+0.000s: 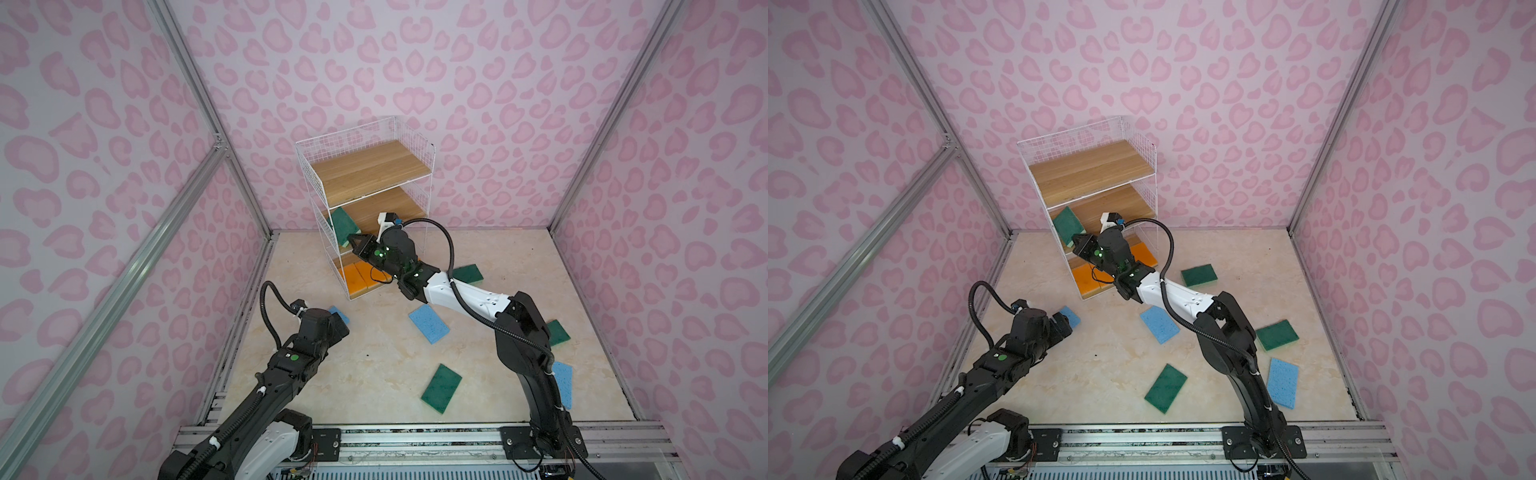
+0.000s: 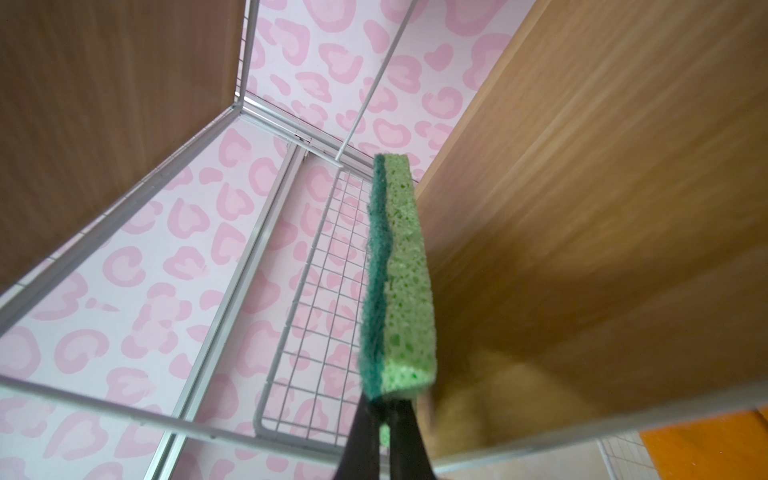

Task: Place and organize the cleaning sponges onto the shelf
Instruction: 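Lower the green sponge onto the middle shelf and open right gripper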

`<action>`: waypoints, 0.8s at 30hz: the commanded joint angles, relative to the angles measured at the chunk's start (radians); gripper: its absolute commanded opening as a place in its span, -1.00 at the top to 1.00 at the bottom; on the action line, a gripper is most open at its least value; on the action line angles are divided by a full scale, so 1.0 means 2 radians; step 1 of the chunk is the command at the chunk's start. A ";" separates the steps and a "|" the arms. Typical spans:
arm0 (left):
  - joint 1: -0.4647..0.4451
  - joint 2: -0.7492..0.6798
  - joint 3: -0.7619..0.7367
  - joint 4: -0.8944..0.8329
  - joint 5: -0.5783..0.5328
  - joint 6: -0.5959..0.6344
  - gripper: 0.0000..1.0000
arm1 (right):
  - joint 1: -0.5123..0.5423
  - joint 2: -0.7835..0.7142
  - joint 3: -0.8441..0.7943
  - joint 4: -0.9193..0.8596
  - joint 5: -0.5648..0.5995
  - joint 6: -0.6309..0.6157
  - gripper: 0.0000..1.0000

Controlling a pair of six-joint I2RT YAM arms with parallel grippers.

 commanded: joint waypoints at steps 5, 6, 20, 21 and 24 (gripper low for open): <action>0.000 -0.008 -0.001 0.010 -0.004 -0.003 -0.94 | 0.005 0.002 0.004 -0.006 -0.009 -0.010 0.69; 0.000 -0.008 -0.001 0.010 -0.004 -0.003 -0.94 | 0.005 0.001 0.003 -0.010 -0.009 -0.012 0.65; 0.000 -0.011 0.000 0.005 -0.004 -0.003 -0.94 | 0.008 -0.020 0.007 -0.098 0.000 -0.070 -0.13; 0.000 -0.011 0.000 0.005 -0.004 -0.003 -0.94 | 0.008 -0.019 0.013 -0.111 -0.001 -0.076 -0.16; 0.000 -0.012 0.000 0.006 -0.004 -0.003 -0.94 | 0.009 -0.012 0.040 -0.159 -0.007 -0.094 -0.25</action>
